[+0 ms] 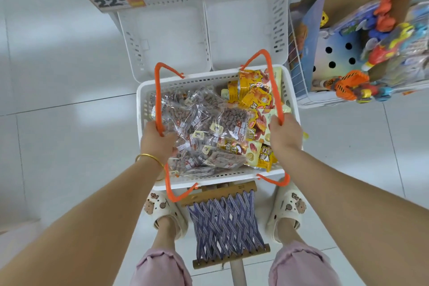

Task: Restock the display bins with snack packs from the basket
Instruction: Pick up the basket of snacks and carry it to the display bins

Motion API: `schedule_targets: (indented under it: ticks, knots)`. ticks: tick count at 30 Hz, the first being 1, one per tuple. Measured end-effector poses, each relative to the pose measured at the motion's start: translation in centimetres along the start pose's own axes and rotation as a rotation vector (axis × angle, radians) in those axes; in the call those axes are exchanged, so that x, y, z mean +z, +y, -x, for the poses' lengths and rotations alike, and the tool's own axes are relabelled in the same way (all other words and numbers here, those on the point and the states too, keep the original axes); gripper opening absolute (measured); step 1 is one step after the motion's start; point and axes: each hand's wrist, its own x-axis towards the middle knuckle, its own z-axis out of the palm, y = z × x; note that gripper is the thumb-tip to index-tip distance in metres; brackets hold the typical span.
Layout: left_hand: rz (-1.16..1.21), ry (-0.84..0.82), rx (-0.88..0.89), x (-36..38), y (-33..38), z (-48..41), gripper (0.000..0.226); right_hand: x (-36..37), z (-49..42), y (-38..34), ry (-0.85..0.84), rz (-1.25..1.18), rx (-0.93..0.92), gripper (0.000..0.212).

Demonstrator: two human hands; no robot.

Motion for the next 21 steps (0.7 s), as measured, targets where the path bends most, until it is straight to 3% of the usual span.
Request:
schedule_targets:
  ticks: [2,4,7,14,21]
  knots:
    - [-0.234,0.090,-0.059,-1.0,0.0,-0.1,0.055,-1.1,0.0,0.3,0.103,0.127,0.141,0.032]
    - [-0.497,0.181,0.041,-2.0,0.5,0.2,0.076,-1.9,0.3,0.6,0.162,0.348,0.075,0.054]
    - [-0.629,0.139,0.339,-1.8,2.2,0.6,0.073,-1.4,1.2,0.5,0.104,0.462,-0.253,0.065]
    - [-0.763,-0.096,0.686,1.2,4.8,-0.9,0.058,3.1,1.7,-1.9,-0.104,0.412,-0.469,0.057]
    - [-0.830,-0.052,0.945,2.9,4.9,-7.1,0.056,7.9,-4.1,-5.2,-0.053,0.386,-0.831,0.052]
